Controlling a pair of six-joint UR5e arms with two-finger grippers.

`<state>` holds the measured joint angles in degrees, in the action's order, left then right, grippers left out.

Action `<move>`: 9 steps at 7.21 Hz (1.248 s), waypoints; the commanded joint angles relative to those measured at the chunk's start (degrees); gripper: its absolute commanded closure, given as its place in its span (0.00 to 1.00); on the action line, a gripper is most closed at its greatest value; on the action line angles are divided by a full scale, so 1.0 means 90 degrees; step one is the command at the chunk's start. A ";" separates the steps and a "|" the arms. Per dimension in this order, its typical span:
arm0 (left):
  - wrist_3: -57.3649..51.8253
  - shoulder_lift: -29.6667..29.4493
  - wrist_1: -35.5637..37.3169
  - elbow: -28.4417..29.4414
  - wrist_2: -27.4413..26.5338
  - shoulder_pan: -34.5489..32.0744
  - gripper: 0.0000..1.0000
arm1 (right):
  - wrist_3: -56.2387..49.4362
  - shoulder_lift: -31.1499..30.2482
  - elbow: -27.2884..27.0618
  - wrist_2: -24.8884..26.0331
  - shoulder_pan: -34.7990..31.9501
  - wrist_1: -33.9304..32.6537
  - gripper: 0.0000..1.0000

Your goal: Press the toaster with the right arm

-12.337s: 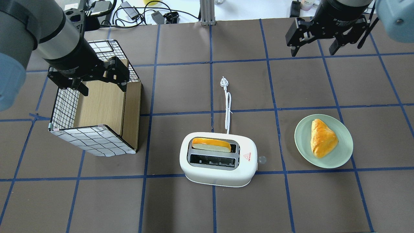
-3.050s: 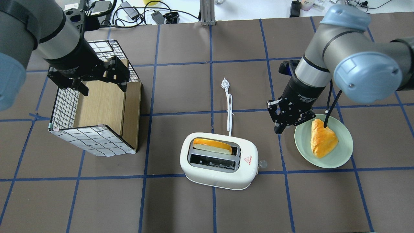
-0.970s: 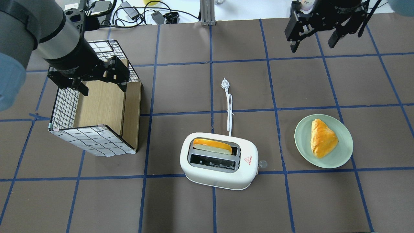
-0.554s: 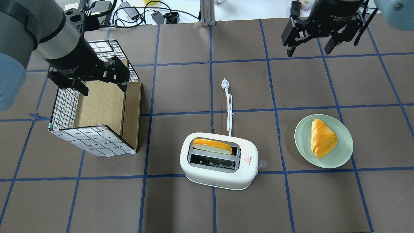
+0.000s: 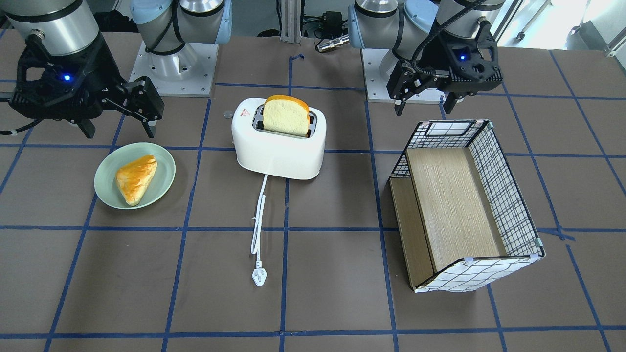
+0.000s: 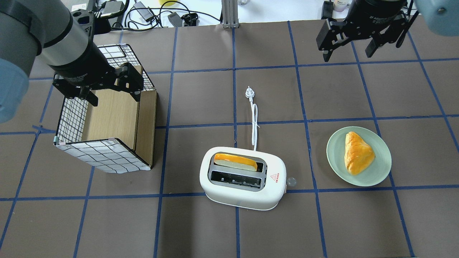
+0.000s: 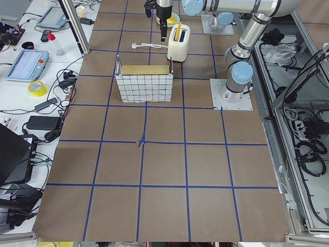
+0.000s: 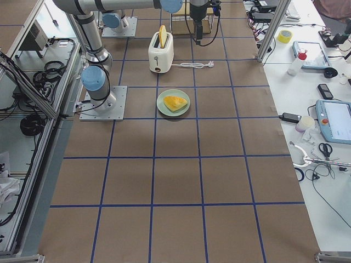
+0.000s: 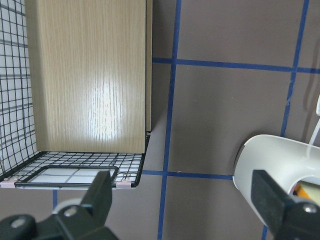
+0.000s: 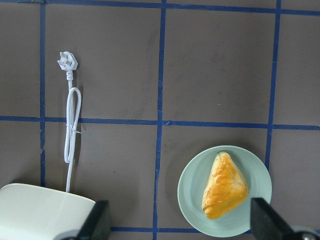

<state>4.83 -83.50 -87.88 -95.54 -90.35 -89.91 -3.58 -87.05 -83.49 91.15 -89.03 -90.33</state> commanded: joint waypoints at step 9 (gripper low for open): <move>0.0000 0.0000 0.0009 0.0000 0.0000 0.0000 0.00 | -0.0022 0.0014 -0.0030 -0.0156 0.0000 0.0114 0.00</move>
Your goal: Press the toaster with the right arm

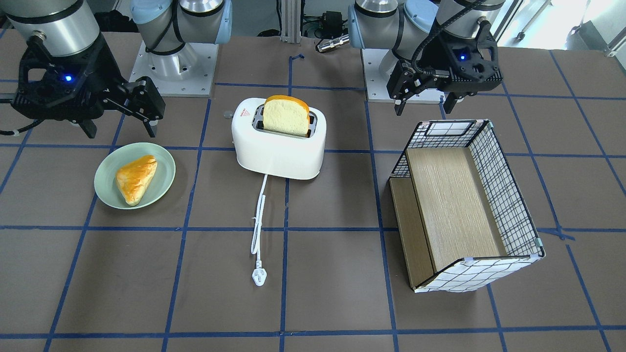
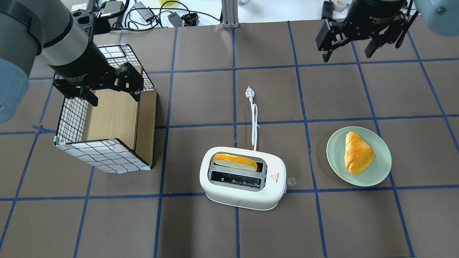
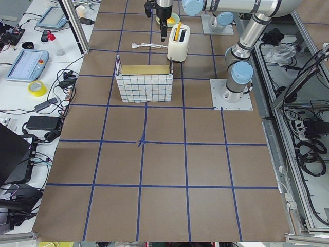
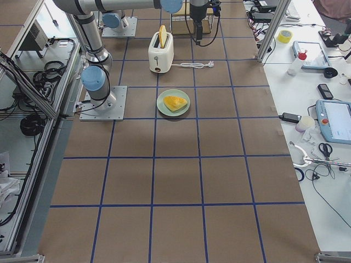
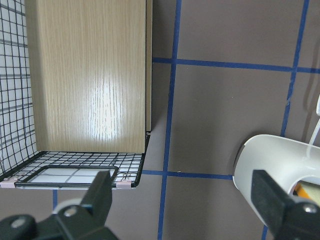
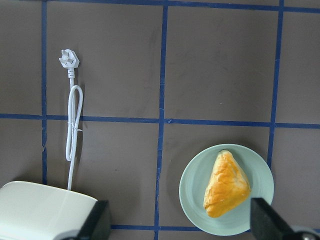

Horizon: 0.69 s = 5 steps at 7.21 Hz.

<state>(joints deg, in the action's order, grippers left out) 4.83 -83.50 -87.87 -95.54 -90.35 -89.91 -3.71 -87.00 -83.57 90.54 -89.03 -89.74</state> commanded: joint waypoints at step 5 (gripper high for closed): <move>0.0000 0.0000 0.0008 0.0000 0.0000 0.0000 0.00 | 0.0012 -0.0051 -0.0158 -0.0060 0.0000 -0.0146 0.00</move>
